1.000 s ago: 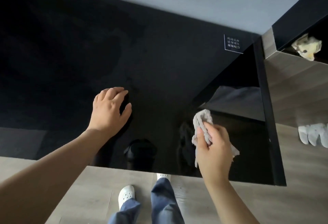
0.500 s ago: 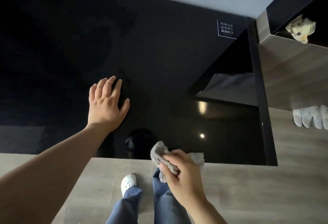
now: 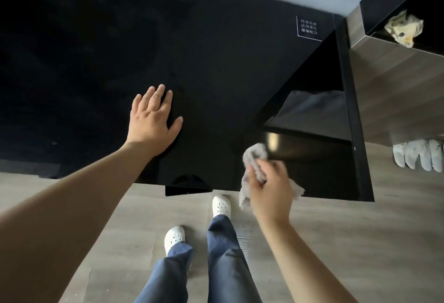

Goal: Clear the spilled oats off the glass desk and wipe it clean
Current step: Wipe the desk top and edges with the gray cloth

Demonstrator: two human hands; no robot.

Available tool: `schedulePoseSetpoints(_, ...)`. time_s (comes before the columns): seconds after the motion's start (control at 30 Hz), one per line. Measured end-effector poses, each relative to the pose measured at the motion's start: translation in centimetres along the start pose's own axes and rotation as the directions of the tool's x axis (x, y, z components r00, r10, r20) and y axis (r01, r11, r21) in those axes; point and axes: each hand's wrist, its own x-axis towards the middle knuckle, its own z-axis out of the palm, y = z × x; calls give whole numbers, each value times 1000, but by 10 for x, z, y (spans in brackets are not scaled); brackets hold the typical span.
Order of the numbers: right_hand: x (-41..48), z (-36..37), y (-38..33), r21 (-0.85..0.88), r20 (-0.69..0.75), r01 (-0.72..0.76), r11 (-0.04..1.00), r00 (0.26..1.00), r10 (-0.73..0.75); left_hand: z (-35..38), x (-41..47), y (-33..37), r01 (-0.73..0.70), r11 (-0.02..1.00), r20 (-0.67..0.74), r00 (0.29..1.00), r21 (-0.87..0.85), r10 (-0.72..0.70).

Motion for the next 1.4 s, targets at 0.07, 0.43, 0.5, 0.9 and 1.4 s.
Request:
schedulePoseSetpoints(0.07,-28,6,-7,89,159,104,991,980,-117,-5,-5,-1,-4,999,-9,1000,-34,4)
schedulePoseSetpoints(0.43,39,-13,-60,361,69,122,925,985,-157,-21,-6,-18,53,991,-140,988,-125,-71)
schedulePoseSetpoints(0.5,69,-17,-64,377,12,122,918,990,-137,-20,5,-18,69,991,-151,985,-118,-87)
schedulePoseSetpoints(0.9,233,9,-91,249,14,225,942,972,-235,-15,109,-43,128,988,-103,985,-81,-136)
schedulePoseSetpoints(1.4,449,86,-156,47,22,314,948,949,-315,-13,117,-45,164,978,-129,975,-128,-181)
